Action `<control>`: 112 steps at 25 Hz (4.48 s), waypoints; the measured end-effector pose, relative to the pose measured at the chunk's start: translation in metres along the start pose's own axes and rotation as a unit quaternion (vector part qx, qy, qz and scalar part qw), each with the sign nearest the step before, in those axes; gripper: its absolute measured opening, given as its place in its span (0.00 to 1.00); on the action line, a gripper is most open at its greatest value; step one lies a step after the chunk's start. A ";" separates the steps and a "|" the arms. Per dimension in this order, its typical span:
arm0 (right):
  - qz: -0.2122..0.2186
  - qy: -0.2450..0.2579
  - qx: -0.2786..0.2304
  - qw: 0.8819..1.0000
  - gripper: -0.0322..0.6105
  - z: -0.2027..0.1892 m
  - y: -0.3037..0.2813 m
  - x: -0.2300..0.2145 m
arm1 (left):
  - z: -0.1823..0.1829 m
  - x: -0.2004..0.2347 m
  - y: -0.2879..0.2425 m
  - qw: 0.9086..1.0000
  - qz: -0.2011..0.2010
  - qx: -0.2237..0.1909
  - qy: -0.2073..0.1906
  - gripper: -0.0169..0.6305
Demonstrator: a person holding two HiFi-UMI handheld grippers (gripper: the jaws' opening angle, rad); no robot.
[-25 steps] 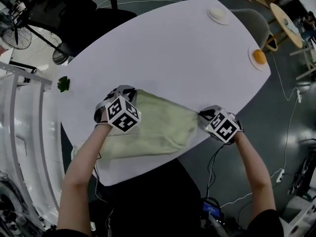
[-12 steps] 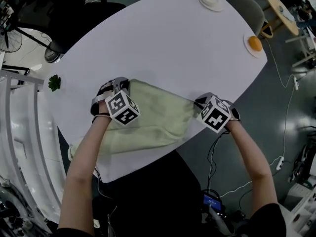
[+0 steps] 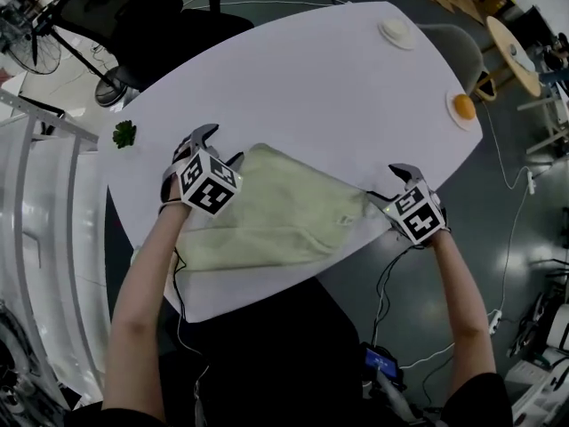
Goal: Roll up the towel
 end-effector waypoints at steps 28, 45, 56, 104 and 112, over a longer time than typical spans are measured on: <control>0.208 0.276 -0.085 0.934 0.47 0.050 0.002 0.231 | -0.227 -0.117 0.175 0.996 -0.047 0.067 -0.031 0.56; 0.211 0.243 -0.037 0.946 0.11 0.067 0.006 0.204 | -0.207 -0.097 0.168 0.988 -0.100 0.103 -0.049 0.21; 0.259 0.225 -0.002 0.939 0.11 0.110 -0.008 0.160 | -0.177 -0.041 0.160 0.973 -0.192 0.124 -0.042 0.21; 0.059 0.260 -0.071 0.961 0.39 0.057 -0.020 0.167 | -0.165 -0.068 0.113 0.981 -0.062 0.072 -0.168 0.50; 0.007 0.272 -0.047 0.961 0.22 0.043 -0.040 0.156 | -0.168 -0.046 0.092 0.970 -0.073 0.107 -0.206 0.26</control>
Point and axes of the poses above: the fingertips, and each gripper's own axes: y backward along the fingers, x to its left, z out of its top, the point moved 9 cm from there along y, backward along the fingers, and after that the axes turned 5 degrees about -z, right-handed, at the moved point
